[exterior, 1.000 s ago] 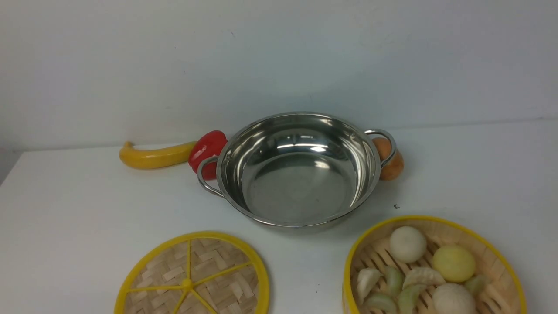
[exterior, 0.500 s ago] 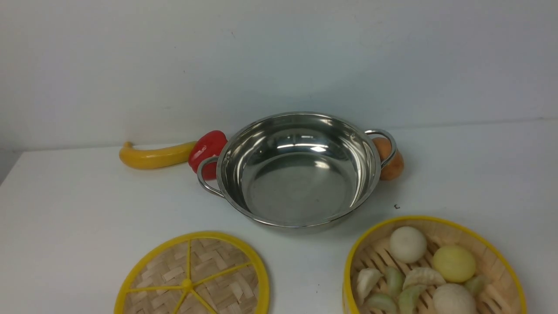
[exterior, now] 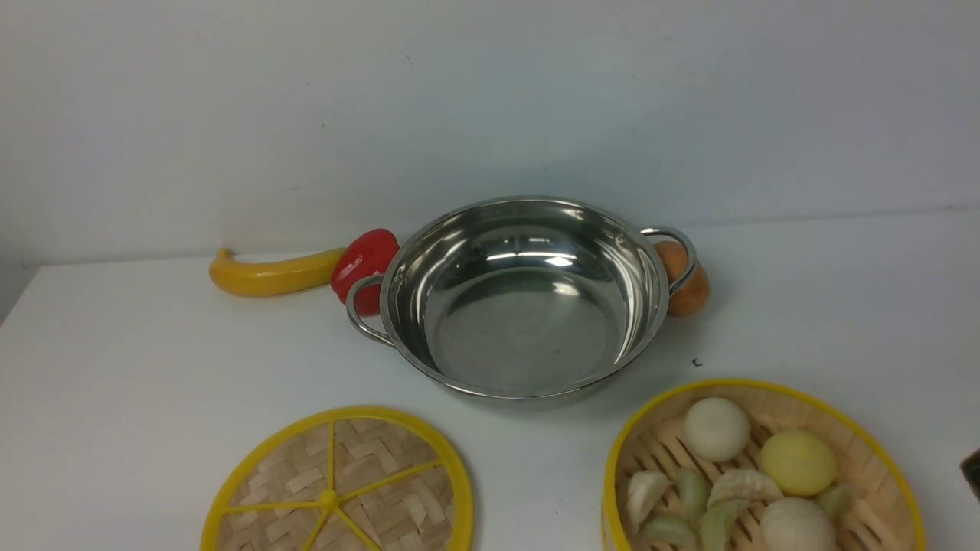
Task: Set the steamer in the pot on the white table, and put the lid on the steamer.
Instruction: 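Reach for and grasp the rim of the bamboo steamer holding the buns with the right gripper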
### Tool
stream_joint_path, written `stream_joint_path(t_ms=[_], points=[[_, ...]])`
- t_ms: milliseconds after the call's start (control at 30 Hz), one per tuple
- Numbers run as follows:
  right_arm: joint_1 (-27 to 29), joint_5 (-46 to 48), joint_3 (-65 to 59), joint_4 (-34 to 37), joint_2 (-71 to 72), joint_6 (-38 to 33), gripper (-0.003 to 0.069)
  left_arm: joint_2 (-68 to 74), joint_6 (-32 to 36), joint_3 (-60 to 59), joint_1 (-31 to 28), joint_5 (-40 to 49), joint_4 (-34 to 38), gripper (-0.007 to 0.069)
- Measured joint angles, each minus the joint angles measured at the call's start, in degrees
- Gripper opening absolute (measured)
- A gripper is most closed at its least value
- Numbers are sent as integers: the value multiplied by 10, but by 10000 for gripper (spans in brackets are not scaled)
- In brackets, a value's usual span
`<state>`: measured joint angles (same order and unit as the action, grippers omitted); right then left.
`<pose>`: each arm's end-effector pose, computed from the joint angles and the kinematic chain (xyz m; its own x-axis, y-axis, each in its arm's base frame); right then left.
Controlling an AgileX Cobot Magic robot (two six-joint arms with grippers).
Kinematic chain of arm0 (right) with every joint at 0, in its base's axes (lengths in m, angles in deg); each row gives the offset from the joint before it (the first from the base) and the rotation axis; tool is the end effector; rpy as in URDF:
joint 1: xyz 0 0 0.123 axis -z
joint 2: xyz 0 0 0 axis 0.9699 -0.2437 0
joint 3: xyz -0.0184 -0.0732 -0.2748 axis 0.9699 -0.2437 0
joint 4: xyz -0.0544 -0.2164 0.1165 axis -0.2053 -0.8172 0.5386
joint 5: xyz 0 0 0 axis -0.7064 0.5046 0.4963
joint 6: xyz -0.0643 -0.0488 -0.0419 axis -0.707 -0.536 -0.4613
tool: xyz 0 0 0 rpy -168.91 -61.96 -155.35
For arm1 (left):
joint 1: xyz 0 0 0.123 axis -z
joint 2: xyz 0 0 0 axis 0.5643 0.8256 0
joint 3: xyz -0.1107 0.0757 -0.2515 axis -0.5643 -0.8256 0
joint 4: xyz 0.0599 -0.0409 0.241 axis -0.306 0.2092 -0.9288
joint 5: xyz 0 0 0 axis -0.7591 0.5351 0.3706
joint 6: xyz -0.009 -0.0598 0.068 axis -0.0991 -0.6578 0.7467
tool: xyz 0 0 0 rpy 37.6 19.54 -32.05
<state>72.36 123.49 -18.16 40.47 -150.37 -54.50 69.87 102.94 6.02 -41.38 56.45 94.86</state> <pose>0.1957 0.0177 0.2421 -0.9226 -0.2649 -0.2805 -0.2761 0.9611 0.0003 0.0537 0.0037 0.1796 -0.2724 0.1639 -0.9481 -0.0379 0.9828 0.1808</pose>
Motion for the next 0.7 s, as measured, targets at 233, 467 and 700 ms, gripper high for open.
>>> stream_joint_path(t_ms=[233,467,700], points=[[0,-37,0,43,-61,-1,370,0,1,0,0,0,0,241],[0,-60,0,97,-125,-38,382,0,1,0,0,0,0,241],[0,-79,0,108,-173,-53,383,0,1,0,0,0,0,241]])
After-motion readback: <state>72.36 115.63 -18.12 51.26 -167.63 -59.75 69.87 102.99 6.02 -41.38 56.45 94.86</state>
